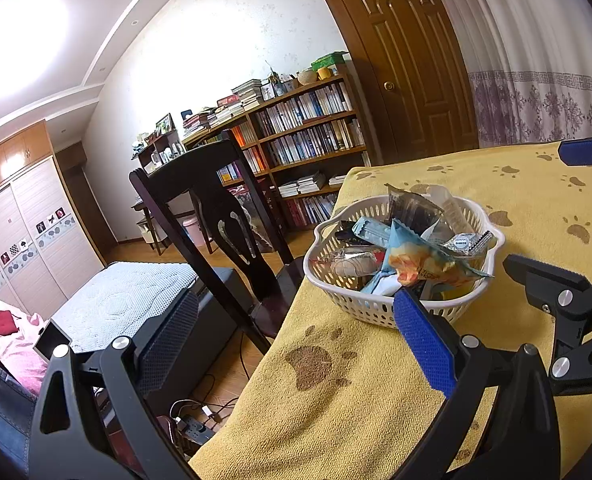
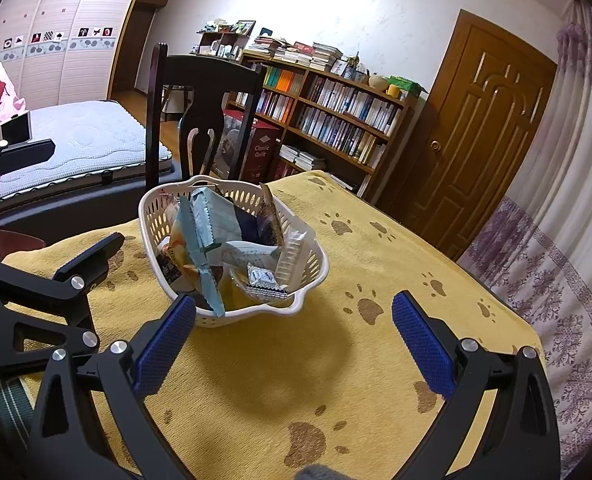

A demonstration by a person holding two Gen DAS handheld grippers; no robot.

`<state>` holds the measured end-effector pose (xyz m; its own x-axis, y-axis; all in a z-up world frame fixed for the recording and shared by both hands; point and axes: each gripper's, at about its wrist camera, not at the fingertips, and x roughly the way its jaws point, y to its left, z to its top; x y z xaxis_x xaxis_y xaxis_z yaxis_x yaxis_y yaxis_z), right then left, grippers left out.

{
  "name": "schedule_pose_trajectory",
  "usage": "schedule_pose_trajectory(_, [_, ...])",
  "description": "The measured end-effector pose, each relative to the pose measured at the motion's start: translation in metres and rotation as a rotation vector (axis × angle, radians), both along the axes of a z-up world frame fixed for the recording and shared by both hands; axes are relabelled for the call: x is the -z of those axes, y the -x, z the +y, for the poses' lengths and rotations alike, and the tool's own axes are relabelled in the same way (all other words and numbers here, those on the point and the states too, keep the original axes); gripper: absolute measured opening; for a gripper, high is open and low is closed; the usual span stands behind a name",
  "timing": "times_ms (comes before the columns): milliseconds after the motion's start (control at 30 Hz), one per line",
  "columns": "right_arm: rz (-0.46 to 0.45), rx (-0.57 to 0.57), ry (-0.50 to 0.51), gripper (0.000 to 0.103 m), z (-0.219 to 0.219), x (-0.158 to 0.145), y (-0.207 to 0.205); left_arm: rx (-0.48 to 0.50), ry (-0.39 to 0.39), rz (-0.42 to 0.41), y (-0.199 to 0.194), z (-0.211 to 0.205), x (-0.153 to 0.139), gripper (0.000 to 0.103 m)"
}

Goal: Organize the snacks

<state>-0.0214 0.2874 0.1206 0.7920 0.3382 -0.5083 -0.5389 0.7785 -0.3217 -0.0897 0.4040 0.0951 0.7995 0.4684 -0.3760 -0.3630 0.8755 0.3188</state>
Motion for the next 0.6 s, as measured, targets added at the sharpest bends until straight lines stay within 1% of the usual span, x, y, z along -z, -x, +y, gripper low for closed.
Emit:
schedule_pose_trajectory(467, [-0.013,-0.018,-0.003,0.098,-0.0012,-0.0004,0.0034,0.001,-0.002,0.001,-0.0002,-0.0002,-0.0006,0.1])
schedule_pose_trajectory(600, [0.013,-0.007,-0.006,0.098,-0.0032,0.0005,0.0016,0.007,-0.003,0.0,0.0007,-0.001,0.0,0.1])
